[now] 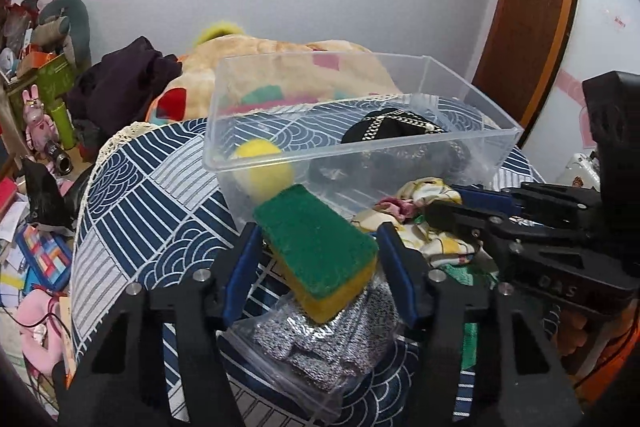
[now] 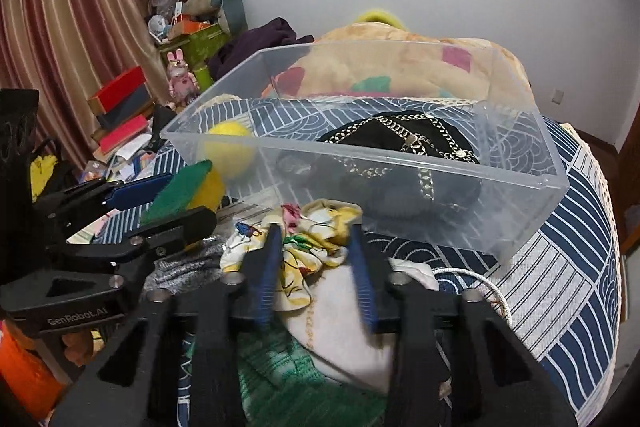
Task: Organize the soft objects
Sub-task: 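Grasp the green sponge with the left tool while the right tool grasps the floral scrunchie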
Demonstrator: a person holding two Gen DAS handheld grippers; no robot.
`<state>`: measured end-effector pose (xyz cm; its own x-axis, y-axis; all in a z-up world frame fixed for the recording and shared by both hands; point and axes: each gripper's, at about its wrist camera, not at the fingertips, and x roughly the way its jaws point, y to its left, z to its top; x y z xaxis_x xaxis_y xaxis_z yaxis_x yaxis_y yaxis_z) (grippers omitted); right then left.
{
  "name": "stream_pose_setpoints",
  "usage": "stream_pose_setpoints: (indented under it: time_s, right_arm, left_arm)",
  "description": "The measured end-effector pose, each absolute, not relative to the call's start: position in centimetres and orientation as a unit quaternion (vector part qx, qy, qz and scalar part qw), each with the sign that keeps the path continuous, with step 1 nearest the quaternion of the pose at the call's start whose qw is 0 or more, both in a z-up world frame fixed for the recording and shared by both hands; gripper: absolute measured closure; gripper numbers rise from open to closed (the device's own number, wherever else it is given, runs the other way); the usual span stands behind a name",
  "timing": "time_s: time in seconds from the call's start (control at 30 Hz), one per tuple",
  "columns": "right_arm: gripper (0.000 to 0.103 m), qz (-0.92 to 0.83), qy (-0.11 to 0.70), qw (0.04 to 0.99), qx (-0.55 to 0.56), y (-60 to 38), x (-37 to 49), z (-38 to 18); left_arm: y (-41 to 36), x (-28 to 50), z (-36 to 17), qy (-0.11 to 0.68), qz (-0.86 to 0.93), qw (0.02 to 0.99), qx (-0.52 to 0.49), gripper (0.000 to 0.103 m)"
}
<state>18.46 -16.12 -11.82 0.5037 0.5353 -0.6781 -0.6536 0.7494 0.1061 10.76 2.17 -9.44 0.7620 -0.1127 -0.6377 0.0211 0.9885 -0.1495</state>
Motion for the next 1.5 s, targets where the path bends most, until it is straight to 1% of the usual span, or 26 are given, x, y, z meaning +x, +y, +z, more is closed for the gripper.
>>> stream_pose_setpoints:
  time_s: [0.03,0.07,0.13,0.4,0.7,0.97,1.17,1.3,1.5]
  right_arm:
    - [0.083,0.344,0.358,0.865,-0.080,-16.3,18.3,-11.8]
    - [0.088,0.344,0.355,0.866,-0.079,-16.4,18.2,-11.7]
    - [0.090,0.344,0.352,0.867,-0.075,-16.7,18.1,-11.6]
    - [0.092,0.346,0.321,0.880,-0.062,-18.1,16.2,-9.8]
    - [0.092,0.349,0.265,0.897,-0.045,-20.0,14.4,-6.2]
    - [0.092,0.321,0.221,0.920,-0.032,-21.2,15.5,-3.6]
    - [0.092,0.286,0.209,0.934,-0.035,-21.0,17.6,-3.0]
    - [0.092,0.280,0.221,0.933,-0.041,-20.1,19.2,-3.5]
    - [0.092,0.279,0.251,0.926,-0.048,-18.1,21.5,-5.0]
  left_arm:
    - [2.1,10.7,-9.4,0.343,-0.036,0.936,-0.065,0.055]
    - [2.0,10.6,-9.5,0.343,-0.037,0.936,-0.064,0.057]
    - [2.0,10.3,-9.4,0.341,-0.037,0.937,-0.064,0.062]
    - [2.4,8.3,-7.9,0.317,-0.033,0.945,-0.070,0.062]
    - [2.5,6.5,-4.0,0.268,-0.037,0.960,-0.068,0.062]
    - [2.5,8.2,-1.3,0.234,-0.037,0.969,-0.069,0.062]
    - [2.6,11.3,-1.1,0.240,-0.034,0.968,-0.068,0.062]
    - [2.4,13.6,-1.7,0.255,-0.031,0.965,-0.054,0.062]
    - [2.1,17.0,-4.0,0.292,-0.027,0.955,-0.036,0.062]
